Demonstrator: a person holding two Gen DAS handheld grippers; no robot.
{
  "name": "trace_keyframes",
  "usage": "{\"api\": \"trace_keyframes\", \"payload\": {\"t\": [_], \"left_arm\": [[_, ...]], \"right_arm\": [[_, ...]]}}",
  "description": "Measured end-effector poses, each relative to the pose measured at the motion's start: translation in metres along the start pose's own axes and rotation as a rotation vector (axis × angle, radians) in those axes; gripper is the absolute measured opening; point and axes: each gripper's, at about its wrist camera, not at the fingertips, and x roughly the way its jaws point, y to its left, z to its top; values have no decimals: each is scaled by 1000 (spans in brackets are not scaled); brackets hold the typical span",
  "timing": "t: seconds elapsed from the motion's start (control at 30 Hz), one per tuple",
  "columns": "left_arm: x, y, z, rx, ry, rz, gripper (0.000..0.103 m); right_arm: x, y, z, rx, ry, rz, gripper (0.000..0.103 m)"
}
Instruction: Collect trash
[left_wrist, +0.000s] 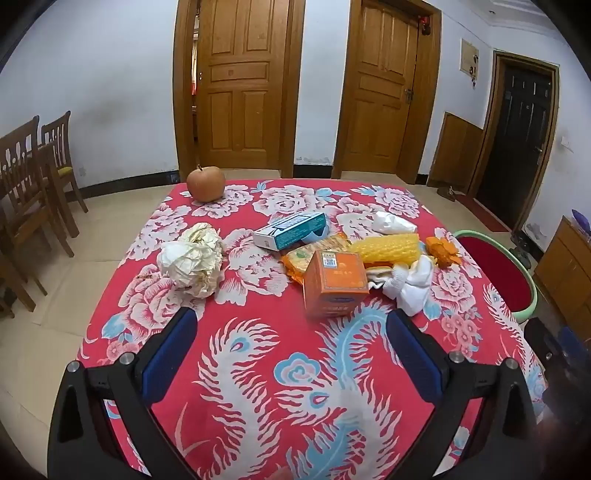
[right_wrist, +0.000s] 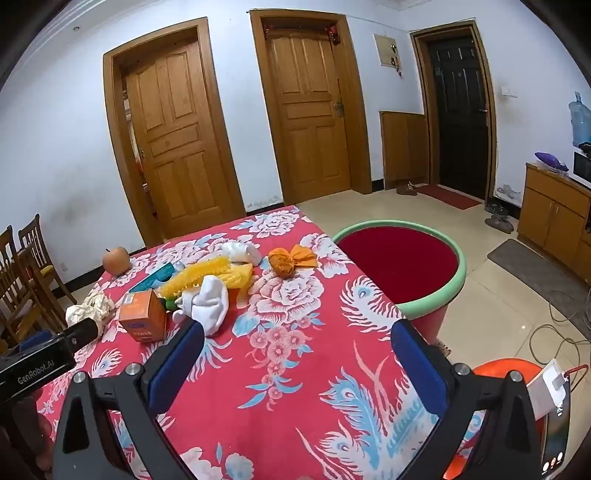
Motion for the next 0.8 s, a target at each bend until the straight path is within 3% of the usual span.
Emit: {"api": "trace_keyframes", "payload": {"t": [0.8], "left_arm": [[-6, 4, -1, -9, 0, -3, 101]], "right_arm": [[2, 2, -2, -5, 11, 4, 103]]}}
